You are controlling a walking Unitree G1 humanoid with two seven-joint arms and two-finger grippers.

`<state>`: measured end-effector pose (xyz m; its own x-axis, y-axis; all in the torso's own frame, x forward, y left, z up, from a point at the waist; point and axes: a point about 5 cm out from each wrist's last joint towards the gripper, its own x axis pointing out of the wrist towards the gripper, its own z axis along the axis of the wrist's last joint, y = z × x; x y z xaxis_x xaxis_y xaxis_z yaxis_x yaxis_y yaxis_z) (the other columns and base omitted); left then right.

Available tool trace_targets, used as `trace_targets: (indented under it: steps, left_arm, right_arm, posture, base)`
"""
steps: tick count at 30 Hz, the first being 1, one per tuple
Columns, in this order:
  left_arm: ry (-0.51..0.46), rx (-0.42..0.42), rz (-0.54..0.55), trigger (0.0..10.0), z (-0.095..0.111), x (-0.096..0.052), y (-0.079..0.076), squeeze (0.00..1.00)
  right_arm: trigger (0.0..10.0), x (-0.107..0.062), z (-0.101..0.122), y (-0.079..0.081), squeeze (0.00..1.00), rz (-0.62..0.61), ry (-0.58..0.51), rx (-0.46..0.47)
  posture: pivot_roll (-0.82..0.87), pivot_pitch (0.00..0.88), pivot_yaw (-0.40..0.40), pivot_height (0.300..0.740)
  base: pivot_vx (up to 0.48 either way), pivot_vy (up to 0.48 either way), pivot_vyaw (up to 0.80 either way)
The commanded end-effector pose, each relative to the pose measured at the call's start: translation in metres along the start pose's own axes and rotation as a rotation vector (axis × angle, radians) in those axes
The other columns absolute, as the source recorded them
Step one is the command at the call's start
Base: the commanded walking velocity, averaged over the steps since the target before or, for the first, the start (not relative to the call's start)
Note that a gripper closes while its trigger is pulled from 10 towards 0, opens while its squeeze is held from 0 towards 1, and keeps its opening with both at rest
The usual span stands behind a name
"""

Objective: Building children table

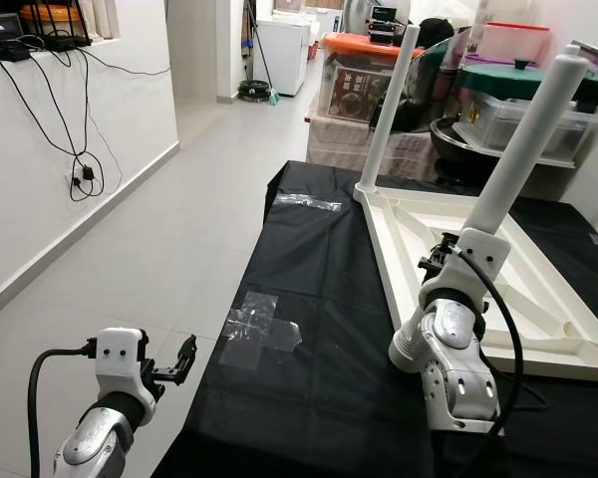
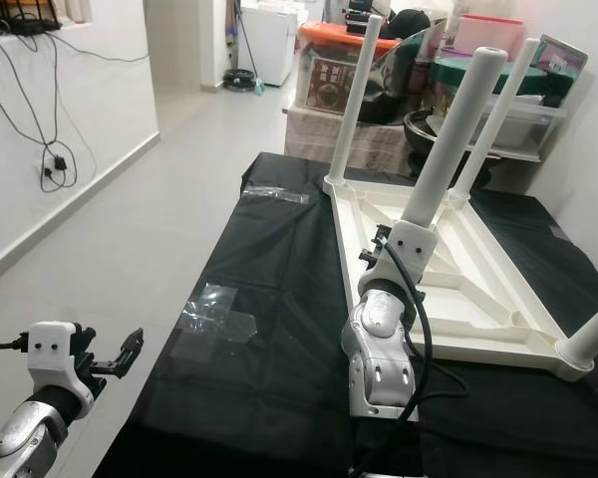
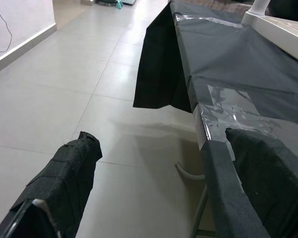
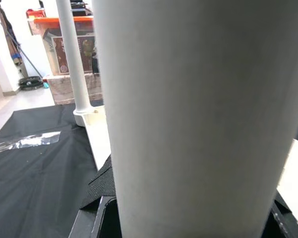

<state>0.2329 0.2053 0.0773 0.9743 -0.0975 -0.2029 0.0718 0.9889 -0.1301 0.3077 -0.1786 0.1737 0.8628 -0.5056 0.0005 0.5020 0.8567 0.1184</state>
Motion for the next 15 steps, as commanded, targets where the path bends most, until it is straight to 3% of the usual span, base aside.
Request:
trace_targets:
  steps: [1, 15]
  left_arm:
    - [0.011, 0.014, -0.005, 10.0, -0.003, 0.001, 0.0, 0.0]
    - [0.015, 0.015, -0.012, 10.0, -0.004, 0.002, -0.001, 0.0]
  right_arm:
    - [10.0, 0.003, -0.021, -0.018, 0.0, -0.058, 0.107, -0.004]
    - [10.0, 0.0, -0.008, -0.016, 0.0, -0.035, 0.093, 0.01]
  posture:
    - [0.08, 0.0, -0.047, 0.74]
    - [0.08, 0.0, -0.045, 0.74]
  base:
    - [0.0, 0.0, 0.0]
    - [0.0, 0.0, 0.0]
